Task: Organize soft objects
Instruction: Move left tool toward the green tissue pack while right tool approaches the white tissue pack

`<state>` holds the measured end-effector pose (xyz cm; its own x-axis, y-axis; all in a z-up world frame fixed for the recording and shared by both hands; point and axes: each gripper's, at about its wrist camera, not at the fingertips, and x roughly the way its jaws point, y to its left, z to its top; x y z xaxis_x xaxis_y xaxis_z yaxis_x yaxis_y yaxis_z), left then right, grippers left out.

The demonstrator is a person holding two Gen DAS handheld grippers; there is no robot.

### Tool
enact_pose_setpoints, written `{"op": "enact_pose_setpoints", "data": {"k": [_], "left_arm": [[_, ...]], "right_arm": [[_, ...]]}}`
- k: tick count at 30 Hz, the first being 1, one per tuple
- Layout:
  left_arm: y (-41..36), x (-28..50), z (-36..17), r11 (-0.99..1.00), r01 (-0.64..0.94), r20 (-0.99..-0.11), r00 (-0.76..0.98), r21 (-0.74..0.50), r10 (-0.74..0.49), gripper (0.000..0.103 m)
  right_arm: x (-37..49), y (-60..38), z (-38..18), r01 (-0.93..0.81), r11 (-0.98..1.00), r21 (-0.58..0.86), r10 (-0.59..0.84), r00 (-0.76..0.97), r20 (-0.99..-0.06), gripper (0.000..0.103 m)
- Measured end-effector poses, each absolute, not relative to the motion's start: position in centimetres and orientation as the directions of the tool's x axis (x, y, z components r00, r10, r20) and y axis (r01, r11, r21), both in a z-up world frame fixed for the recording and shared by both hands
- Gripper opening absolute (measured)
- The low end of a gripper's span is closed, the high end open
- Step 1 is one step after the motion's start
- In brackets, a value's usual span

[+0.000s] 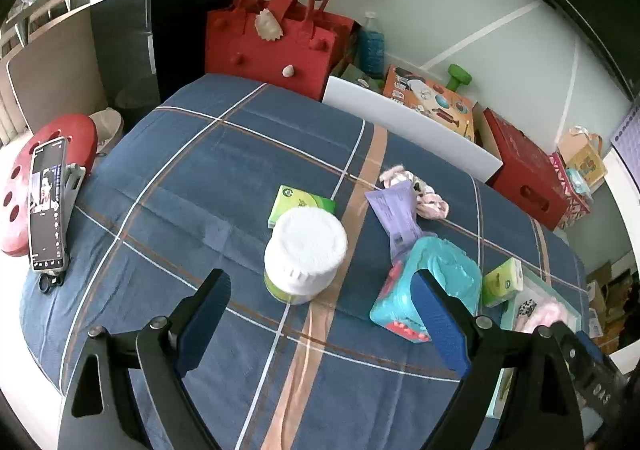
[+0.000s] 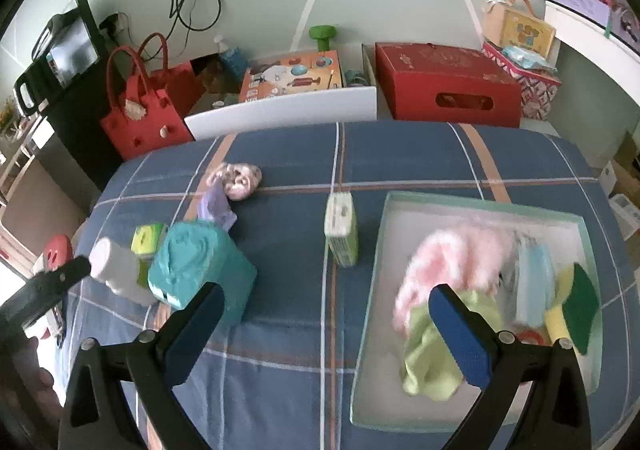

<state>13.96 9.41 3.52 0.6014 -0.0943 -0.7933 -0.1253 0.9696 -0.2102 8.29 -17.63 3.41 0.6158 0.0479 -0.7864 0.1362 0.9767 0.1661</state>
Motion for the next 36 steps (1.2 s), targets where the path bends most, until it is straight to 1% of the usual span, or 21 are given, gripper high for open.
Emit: {"op": "enact_pose_setpoints", "data": {"k": [6,10,16,19,24,28,32,33,35,36], "left_arm": [[10.8,15.6,4.0,0.959,-0.139,-0.791,0.6,-0.248,-0.118,0.092],[11.0,17.9,4.0,0.964,-0.141,-0.807,0.581,-0.226,-0.104,0.092],[11.0,21.5,3.1,0.968,-0.129,-0.846,0.52,-0.215,-0.119,0.092],[11.1,23.4,2.7,0.972,-0.1,-0.867,0.479,-0.213,-0.14,0.092],[10.8,26.1,2.4,0.995,-0.024,-0.906,0.417,-0.096,-0.077,0.092],[11.3,28.2,0.7,0.992,0.018,-0.941,0.316,-0.125,-0.124,0.092],[11.2,29.6,-0.7,0.996,0.039,-0.965,0.248,-0.08,-0.087,0.092],[11.1,29.9,-1.0,0.996,0.043,-0.97,0.227,-0.074,-0.082,0.092],[11.1,30.7,-1.7,0.995,0.051,-0.979,0.178,-0.09,-0.097,0.092],[11.0,31.0,-2.1,0.993,0.057,-0.982,0.153,-0.105,-0.113,0.092]], "right_arm": [[10.9,-17.7,3.7,0.146,0.976,0.162,0.039,0.615,-0.788,0.103],[12.8,-17.9,3.8,0.157,0.975,0.157,0.028,0.614,-0.789,0.103],[15.0,-18.4,3.6,0.157,0.974,0.163,0.035,0.608,-0.793,0.103],[16.0,-18.7,3.2,0.156,0.973,0.172,0.044,0.602,-0.797,0.103],[17.8,-18.7,1.9,0.15,0.978,0.147,0.036,0.571,-0.82,0.103],[18.6,-19.1,0.8,0.162,0.975,0.153,0.039,0.553,-0.832,0.103],[19.3,-19.5,-0.2,0.166,0.968,0.188,0.073,0.53,-0.845,0.093],[19.4,-19.5,-0.4,0.164,0.968,0.19,0.078,0.525,-0.848,0.092],[19.6,-19.3,-0.7,0.16,0.97,0.182,0.074,0.518,-0.852,0.09],[19.6,-19.1,-0.8,0.157,0.972,0.177,0.072,0.515,-0.854,0.086]]}}
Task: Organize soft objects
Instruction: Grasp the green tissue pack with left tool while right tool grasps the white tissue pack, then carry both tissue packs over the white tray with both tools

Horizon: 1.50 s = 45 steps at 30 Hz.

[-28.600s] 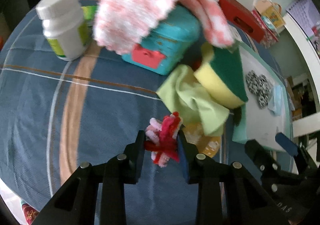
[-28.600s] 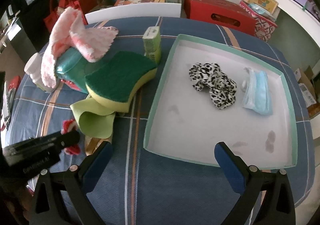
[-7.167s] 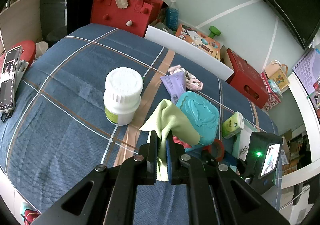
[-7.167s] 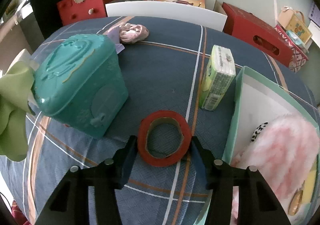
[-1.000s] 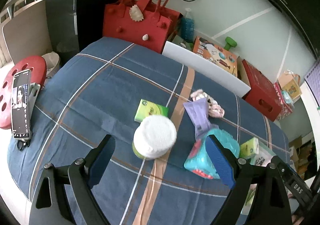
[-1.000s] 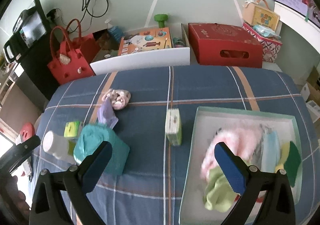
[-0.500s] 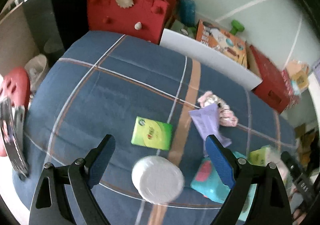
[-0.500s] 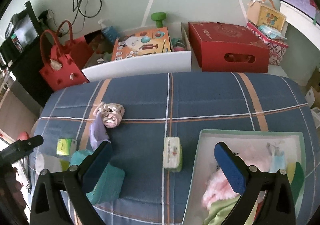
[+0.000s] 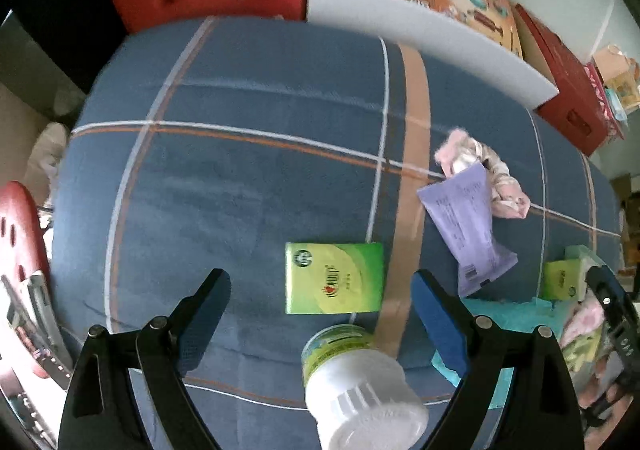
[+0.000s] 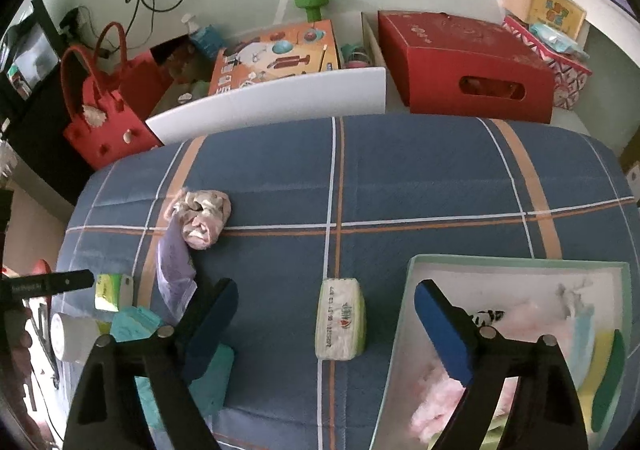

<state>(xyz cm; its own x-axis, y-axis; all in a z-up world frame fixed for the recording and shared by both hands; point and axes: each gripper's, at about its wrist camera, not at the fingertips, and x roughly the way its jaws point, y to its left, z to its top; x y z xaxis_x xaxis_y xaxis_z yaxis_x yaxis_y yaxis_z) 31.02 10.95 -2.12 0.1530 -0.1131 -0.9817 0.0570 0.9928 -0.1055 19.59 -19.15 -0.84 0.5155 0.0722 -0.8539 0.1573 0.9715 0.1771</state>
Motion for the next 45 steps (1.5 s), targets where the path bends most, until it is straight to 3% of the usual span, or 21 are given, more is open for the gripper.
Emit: {"op": "enact_pose_setpoints", "data": {"k": [4,6,10,12,16,18,22,24,33,45], "left_arm": [[10.5,32.1,-3.8,0.992,0.057,-0.991,0.074,-0.11,-0.114,0.091],[10.5,32.6,-4.7,0.993,0.045,-0.993,0.043,-0.11,-0.112,0.091],[10.7,33.4,-6.1,0.993,0.034,-0.993,-0.01,-0.115,-0.114,0.091],[10.8,33.7,-6.5,0.994,0.029,-0.995,-0.02,-0.101,-0.101,0.091],[10.7,34.9,-7.3,0.995,0.028,-0.994,-0.046,-0.095,-0.094,0.09],[10.2,35.1,-7.8,0.995,0.031,-0.994,-0.051,-0.097,-0.095,0.084],[9.9,35.6,-8.8,0.991,0.035,-0.99,-0.062,-0.126,-0.123,0.067],[9.3,35.4,-9.0,0.991,0.041,-0.991,-0.055,-0.126,-0.124,0.065],[9.3,34.7,-8.0,0.99,0.014,-0.99,-0.02,-0.137,-0.137,0.065],[9.7,31.3,-1.0,0.992,0.005,-0.983,0.133,-0.128,-0.127,0.065]], "right_arm": [[19.7,-18.8,-1.8,0.151,0.973,0.173,0.077,0.494,-0.866,0.08],[19.6,-18.7,-2.0,0.148,0.976,0.161,0.069,0.491,-0.869,0.07],[19.7,-18.7,-2.4,0.144,0.979,0.146,0.06,0.482,-0.874,0.068],[19.8,-18.6,-2.8,0.141,0.98,0.138,0.055,0.475,-0.878,0.057],[19.9,-18.7,-3.1,0.138,0.982,0.132,0.053,0.466,-0.883,0.056],[19.9,-18.8,-3.1,0.139,0.982,0.132,0.052,0.467,-0.883,0.047],[19.8,-19.0,-3.1,0.138,0.982,0.132,0.053,0.468,-0.882,0.039],[19.8,-19.0,-3.2,0.138,0.982,0.131,0.052,0.466,-0.883,0.031],[19.6,-19.5,-3.3,0.145,0.98,0.136,0.055,0.462,-0.885,0.024],[16.6,-19.9,0.4,0.142,0.974,0.178,0.076,0.536,-0.841,0.024]]}}
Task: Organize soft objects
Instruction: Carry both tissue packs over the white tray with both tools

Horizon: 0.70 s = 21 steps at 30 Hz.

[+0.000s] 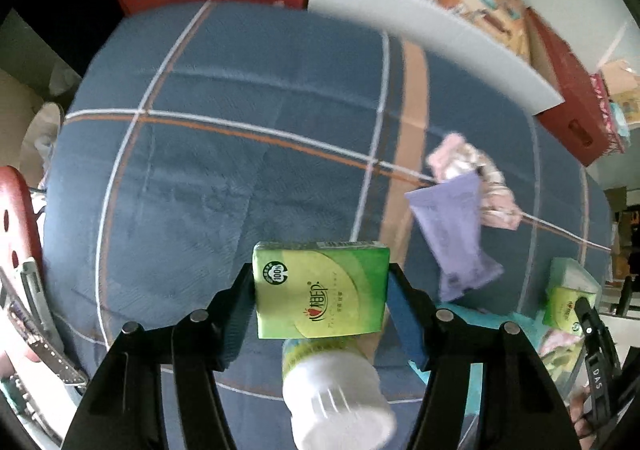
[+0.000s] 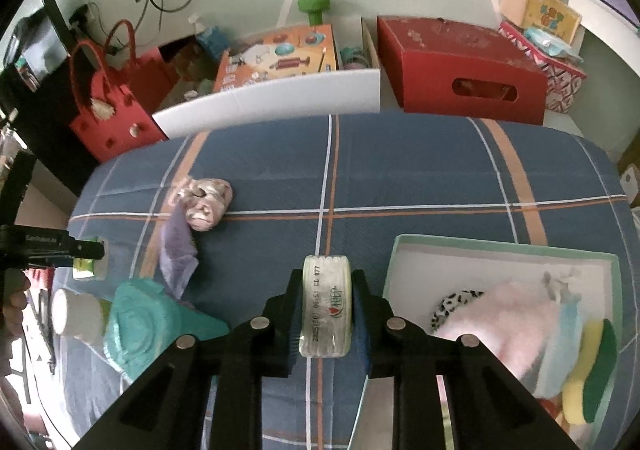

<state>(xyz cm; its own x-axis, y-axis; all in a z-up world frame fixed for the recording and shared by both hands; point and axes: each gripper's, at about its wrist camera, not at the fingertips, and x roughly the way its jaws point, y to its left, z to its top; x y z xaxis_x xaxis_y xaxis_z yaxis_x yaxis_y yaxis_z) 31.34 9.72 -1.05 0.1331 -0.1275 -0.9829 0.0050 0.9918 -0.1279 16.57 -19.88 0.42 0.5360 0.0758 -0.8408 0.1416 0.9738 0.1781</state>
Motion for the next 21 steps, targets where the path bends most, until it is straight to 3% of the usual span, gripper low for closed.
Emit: {"op": "enact_pose_setpoints", "data": {"k": [12,21], "left_arm": [[7.5,22.9,5.8,0.976,0.078,-0.913,0.346,-0.202,-0.217,0.065],[4.4,17.3,7.7,0.969,0.102,-0.837,0.488,-0.226,-0.247,0.065]], "right_arm": [[10.5,-20.7,4.2,0.139,0.966,0.219,0.086,0.623,-0.777,0.024],[6.4,-21.8,5.4,0.162,0.957,0.242,0.076,0.663,-0.745,0.024]]}}
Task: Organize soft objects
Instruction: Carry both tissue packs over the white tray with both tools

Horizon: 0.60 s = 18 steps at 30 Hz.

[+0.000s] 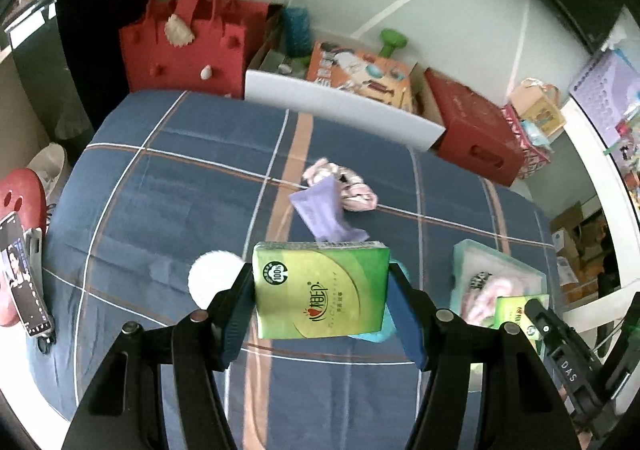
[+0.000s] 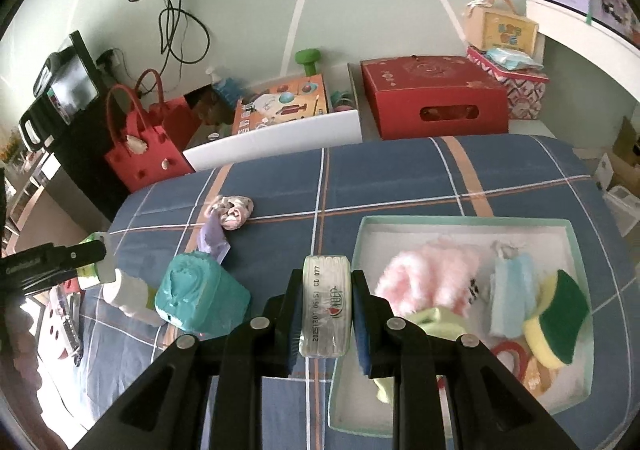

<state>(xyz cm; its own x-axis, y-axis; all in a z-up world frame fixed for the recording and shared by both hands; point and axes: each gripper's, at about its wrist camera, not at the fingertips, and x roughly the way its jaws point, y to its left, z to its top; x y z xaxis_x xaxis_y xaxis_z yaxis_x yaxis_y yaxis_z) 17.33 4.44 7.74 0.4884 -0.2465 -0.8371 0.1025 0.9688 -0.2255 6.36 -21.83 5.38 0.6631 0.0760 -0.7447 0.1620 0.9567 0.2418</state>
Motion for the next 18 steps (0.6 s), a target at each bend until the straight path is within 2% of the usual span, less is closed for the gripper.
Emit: {"op": "enact_pose_setpoints", "data": {"k": [10,18], "left_arm": [[-1.8,13.5,7.6,0.941,0.219,-0.795,0.505,-0.259,-0.336,0.065],[-7.6,12.5,6.1,0.909,0.319,-0.797,0.457,-0.268,-0.395,0.065]], "right_arm": [[4.1,-24.3,5.1,0.229,0.942,0.246,0.032,0.668,-0.743,0.024],[3.1,-28.5,4.5,0.339,0.909,0.243,-0.044,0.658,-0.752,0.024]]}}
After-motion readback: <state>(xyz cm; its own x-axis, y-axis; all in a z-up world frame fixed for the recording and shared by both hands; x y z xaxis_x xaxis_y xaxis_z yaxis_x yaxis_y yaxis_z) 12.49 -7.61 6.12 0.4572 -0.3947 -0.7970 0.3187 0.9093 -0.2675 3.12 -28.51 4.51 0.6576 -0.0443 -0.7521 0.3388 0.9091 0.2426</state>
